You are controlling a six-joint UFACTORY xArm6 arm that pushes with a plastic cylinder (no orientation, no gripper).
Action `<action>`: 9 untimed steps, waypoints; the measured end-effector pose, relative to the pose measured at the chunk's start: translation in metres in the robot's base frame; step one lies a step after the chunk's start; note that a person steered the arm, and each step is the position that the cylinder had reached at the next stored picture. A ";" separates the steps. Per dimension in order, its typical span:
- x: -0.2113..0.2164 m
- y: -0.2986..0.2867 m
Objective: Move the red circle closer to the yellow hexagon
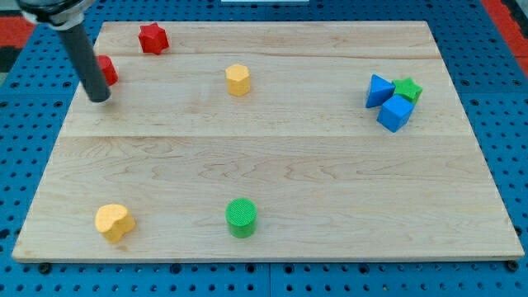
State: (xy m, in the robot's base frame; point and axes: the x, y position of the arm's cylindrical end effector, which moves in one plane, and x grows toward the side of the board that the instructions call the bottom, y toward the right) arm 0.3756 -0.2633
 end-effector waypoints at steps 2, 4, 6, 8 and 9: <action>-0.014 -0.034; -0.056 -0.029; -0.038 0.045; -0.053 0.101; -0.049 0.153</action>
State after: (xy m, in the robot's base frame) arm 0.3268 -0.1099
